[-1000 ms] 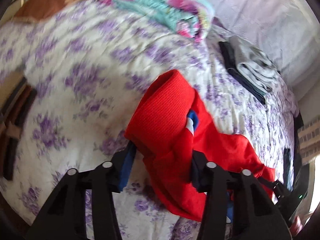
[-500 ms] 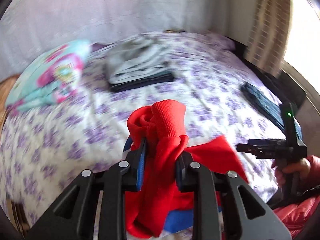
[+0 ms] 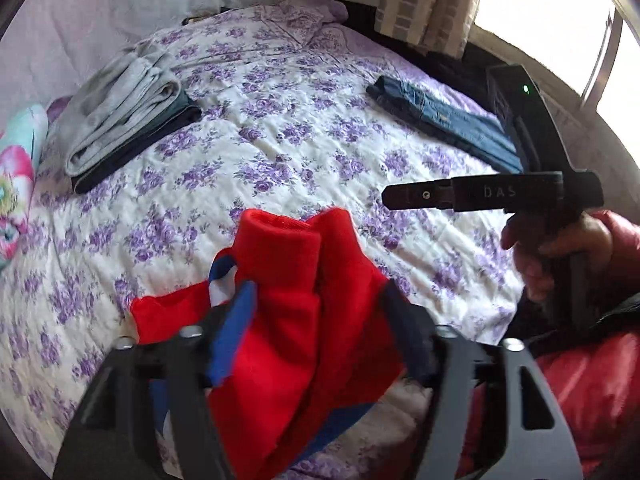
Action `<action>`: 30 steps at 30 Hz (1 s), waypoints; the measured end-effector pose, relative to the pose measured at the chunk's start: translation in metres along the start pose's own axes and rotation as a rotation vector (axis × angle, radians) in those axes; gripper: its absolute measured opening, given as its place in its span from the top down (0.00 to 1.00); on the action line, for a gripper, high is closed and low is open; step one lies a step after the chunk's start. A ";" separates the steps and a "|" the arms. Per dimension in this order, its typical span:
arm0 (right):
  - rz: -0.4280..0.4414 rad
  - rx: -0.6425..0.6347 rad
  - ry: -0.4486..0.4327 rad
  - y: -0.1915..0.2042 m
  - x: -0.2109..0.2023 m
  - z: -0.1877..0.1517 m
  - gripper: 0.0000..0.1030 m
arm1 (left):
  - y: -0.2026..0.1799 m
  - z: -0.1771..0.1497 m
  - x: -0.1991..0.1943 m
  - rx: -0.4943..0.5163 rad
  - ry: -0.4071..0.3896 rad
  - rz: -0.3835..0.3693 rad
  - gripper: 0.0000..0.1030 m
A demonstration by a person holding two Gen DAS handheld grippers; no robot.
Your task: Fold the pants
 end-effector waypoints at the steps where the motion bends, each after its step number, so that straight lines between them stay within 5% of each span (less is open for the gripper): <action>1: 0.043 -0.017 -0.002 0.012 0.001 0.004 0.20 | 0.010 -0.001 -0.013 -0.058 -0.025 -0.010 0.24; 4: 0.155 -0.143 0.038 0.058 0.007 0.011 0.21 | 0.030 -0.006 -0.027 -0.142 0.006 -0.057 0.16; 10: 0.232 -0.303 0.205 0.099 0.027 -0.018 0.26 | 0.092 -0.035 -0.036 -0.393 0.024 0.082 0.17; 14: 0.172 -0.315 0.292 0.089 0.050 -0.042 0.78 | 0.118 -0.058 -0.040 -0.509 0.043 0.143 0.17; 17: 0.179 -0.358 0.264 0.095 0.029 -0.039 0.88 | 0.115 -0.063 -0.039 -0.519 0.061 0.138 0.17; 21: 0.146 -0.405 0.260 0.088 -0.001 -0.038 0.88 | 0.102 -0.061 -0.039 -0.449 0.061 0.121 0.16; 24: 0.046 -0.324 0.301 0.049 0.018 -0.051 0.87 | 0.099 -0.074 -0.019 -0.420 0.140 0.122 0.15; 27: 0.025 -0.203 0.331 0.026 0.032 -0.052 0.66 | 0.108 -0.104 0.016 -0.489 0.307 0.118 0.13; 30: 0.038 -0.172 0.273 0.031 0.015 -0.037 0.58 | 0.116 -0.109 0.014 -0.541 0.286 0.118 0.13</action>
Point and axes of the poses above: each gripper's, at about its wrist camera, not at the fingertips, and x roughly the way its jaws point, y to its left, z to its top, the point moved 2 cm from there along x, roughly the way its jaws point, and after that the axes turned 10 degrees about -y, right-handed, at the moved point
